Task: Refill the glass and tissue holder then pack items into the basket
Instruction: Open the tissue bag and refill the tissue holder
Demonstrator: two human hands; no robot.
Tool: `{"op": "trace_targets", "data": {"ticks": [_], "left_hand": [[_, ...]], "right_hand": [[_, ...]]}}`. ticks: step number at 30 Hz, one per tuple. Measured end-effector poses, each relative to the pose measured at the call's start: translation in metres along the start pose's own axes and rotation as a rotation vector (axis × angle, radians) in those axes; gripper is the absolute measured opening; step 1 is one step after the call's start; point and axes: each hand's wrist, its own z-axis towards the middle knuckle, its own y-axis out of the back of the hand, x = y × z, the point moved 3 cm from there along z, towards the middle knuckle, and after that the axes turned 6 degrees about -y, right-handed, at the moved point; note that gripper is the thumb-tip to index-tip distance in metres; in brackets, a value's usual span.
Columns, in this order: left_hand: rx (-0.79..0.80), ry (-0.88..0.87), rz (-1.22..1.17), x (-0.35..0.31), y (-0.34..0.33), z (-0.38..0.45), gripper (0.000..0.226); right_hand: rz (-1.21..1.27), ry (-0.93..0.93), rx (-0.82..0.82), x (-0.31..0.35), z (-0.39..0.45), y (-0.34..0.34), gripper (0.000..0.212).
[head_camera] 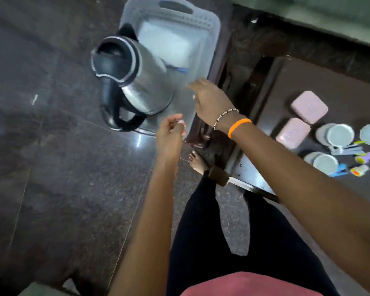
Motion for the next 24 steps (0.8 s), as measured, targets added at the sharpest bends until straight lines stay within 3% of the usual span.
{"op": "trace_targets", "data": {"ticks": [5,9,13,17,21,24], "left_hand": [[0.082,0.019,0.028,0.005,0.032,0.032,0.012],[0.116,0.039,0.035,0.009,0.039,0.041,0.011],[0.157,0.066,0.044,0.013,0.043,0.048,0.017],[0.149,0.051,0.018,0.003,0.039,0.046,0.014],[0.154,0.023,-0.055,-0.022,0.021,0.036,0.010],[0.160,-0.028,-0.060,-0.041,-0.002,0.028,0.027]], "right_hand": [[-0.437,-0.046,0.117,0.010,0.074,-0.045,0.041],[-0.561,-0.101,0.208,-0.005,0.113,-0.057,0.034],[-0.541,-0.098,0.228,-0.003,0.130,-0.059,0.046],[-0.255,-0.103,-0.007,0.003,0.117,-0.030,0.044],[0.321,-0.222,-0.308,0.003,0.063,0.015,0.032],[0.553,-0.262,-0.340,-0.001,0.013,0.036,0.026]]}}
